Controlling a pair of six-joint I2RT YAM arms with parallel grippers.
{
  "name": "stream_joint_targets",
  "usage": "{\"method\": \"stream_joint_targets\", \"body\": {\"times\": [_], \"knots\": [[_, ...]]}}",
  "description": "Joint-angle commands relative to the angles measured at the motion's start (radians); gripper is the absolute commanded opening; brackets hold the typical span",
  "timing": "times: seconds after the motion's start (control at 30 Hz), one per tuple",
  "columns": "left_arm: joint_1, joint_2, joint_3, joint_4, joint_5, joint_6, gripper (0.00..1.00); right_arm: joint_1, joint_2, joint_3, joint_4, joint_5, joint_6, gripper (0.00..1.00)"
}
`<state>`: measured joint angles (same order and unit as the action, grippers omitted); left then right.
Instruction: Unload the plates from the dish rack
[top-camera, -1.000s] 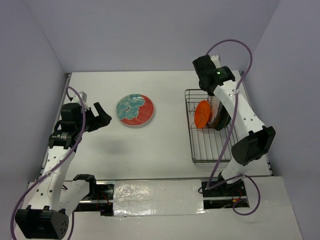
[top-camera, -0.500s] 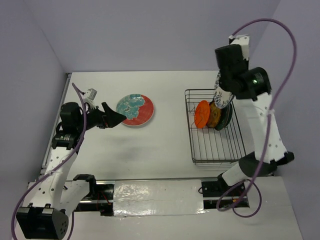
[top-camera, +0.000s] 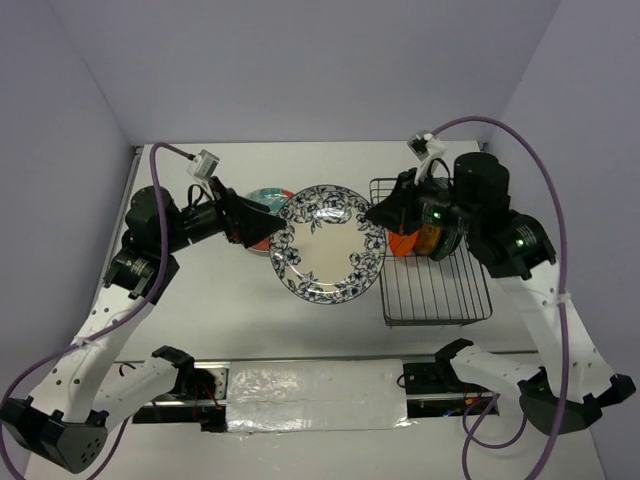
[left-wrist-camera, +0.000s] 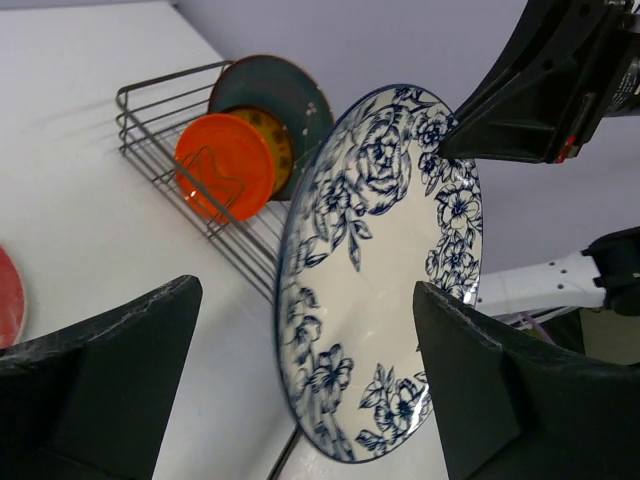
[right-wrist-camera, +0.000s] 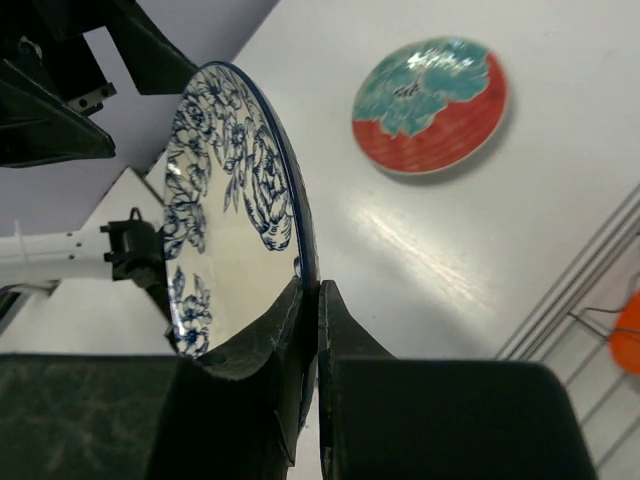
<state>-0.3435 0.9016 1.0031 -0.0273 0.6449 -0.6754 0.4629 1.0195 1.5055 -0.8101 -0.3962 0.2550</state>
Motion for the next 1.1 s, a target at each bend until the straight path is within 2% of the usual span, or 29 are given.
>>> {"method": "stream_joint_targets", "body": {"times": [0.0, 0.13, 0.17, 0.3, 0.33, 0.37, 0.4, 0.43, 0.47, 0.5, 0.53, 0.57, 0.6, 0.67, 0.73, 0.83, 0.97, 1.07], "knots": [[-0.011, 0.025, -0.003, -0.076, -0.076, 0.034, 1.0, -0.01, -0.012, -0.017, 0.336, -0.171, 0.11, 0.0], [-0.023, 0.025, -0.067, 0.048, -0.01, -0.016, 0.95, -0.009, -0.012, -0.053, 0.394, -0.171, 0.13, 0.0], [-0.026, 0.028, -0.076, 0.047, -0.017, -0.018, 0.91, -0.009, -0.012, -0.059, 0.402, -0.165, 0.13, 0.0], [-0.043, 0.069, -0.064, -0.006, -0.024, 0.007, 0.85, -0.009, -0.004, -0.077, 0.446, -0.147, 0.139, 0.0], [-0.048, 0.074, -0.06, -0.019, -0.021, 0.016, 0.76, -0.009, 0.001, -0.082, 0.454, -0.147, 0.145, 0.0], [-0.049, 0.08, -0.058, -0.019, -0.013, 0.017, 0.61, -0.009, 0.005, -0.085, 0.469, -0.148, 0.154, 0.0], [-0.051, 0.089, -0.054, -0.017, -0.013, 0.016, 0.24, -0.009, 0.01, -0.091, 0.479, -0.153, 0.161, 0.0], [-0.051, 0.092, -0.051, -0.017, -0.016, 0.013, 0.1, -0.009, 0.02, -0.103, 0.485, -0.156, 0.164, 0.0], [-0.051, 0.097, -0.046, -0.017, -0.021, 0.013, 0.0, -0.009, 0.024, -0.11, 0.486, -0.147, 0.164, 0.03], [-0.051, 0.1, -0.029, -0.028, -0.068, 0.01, 0.0, -0.01, 0.027, -0.12, 0.468, -0.085, 0.161, 0.3], [-0.051, 0.099, -0.02, -0.072, -0.109, 0.005, 0.0, -0.013, 0.028, -0.122, 0.444, -0.032, 0.15, 0.47], [-0.046, 0.097, -0.012, -0.098, -0.17, -0.006, 0.0, -0.018, 0.028, -0.119, 0.412, 0.043, 0.145, 0.7], [-0.043, 0.1, -0.002, -0.135, -0.326, -0.016, 0.0, -0.024, 0.03, -0.108, 0.309, 0.248, 0.142, 1.0], [-0.003, 0.117, 0.043, -0.245, -0.453, -0.059, 0.0, -0.046, 0.037, -0.073, 0.168, 0.449, 0.132, 1.0], [0.065, 0.177, 0.08, -0.29, -0.49, -0.107, 0.0, -0.072, 0.03, -0.079, 0.125, 0.586, 0.121, 1.0], [0.226, 0.285, 0.1, -0.255, -0.432, -0.144, 0.0, -0.105, -0.011, -0.122, 0.111, 0.571, 0.09, 1.0], [0.302, 0.523, 0.202, -0.172, -0.315, -0.144, 0.0, -0.107, -0.062, -0.159, 0.095, 0.572, 0.052, 1.0], [0.325, 0.624, 0.241, -0.152, -0.265, -0.144, 0.0, -0.11, -0.078, -0.172, 0.094, 0.554, 0.038, 1.0]]}}
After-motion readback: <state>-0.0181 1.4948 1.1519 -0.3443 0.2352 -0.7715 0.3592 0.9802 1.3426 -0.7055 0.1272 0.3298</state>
